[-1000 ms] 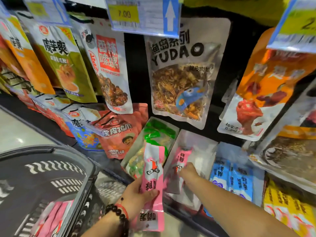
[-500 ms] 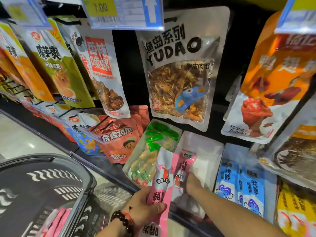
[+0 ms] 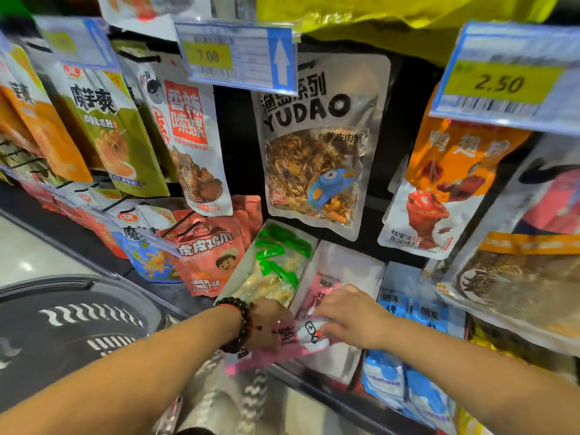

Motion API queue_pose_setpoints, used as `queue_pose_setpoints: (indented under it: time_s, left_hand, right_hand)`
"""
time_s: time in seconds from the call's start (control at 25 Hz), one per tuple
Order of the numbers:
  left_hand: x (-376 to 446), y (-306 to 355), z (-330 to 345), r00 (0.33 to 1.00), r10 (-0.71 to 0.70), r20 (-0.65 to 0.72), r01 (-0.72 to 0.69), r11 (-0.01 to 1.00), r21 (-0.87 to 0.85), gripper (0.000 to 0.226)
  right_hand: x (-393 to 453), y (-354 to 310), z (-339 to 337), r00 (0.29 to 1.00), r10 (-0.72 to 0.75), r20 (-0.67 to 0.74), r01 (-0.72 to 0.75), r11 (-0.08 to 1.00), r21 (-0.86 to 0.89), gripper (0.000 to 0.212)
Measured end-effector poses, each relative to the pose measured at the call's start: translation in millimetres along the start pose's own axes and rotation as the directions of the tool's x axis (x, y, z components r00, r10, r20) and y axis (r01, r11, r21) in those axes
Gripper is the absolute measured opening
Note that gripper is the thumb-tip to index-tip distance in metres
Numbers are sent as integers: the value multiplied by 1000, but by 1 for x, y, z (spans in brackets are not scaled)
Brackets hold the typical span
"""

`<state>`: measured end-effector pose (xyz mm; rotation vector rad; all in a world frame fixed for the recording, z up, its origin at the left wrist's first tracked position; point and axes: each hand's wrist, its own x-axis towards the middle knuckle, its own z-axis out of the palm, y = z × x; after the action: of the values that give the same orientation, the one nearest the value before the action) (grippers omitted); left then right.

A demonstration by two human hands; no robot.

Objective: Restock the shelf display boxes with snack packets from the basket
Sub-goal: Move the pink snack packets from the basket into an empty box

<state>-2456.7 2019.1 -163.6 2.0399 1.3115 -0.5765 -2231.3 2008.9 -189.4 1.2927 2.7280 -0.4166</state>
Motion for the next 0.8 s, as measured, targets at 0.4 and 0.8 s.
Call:
queue_pose_setpoints:
  time_s: [0.4, 0.8]
  left_hand:
    - [58, 7, -48, 882, -163, -442, 158, 986, -47, 55]
    - [118, 0, 25, 932, -186, -312, 35, 901, -433, 19]
  right_hand:
    - [-24, 36, 78, 714, 694, 92, -469, 376, 799, 26]
    - [25, 16, 105, 346, 918, 196, -721, 127, 681, 11]
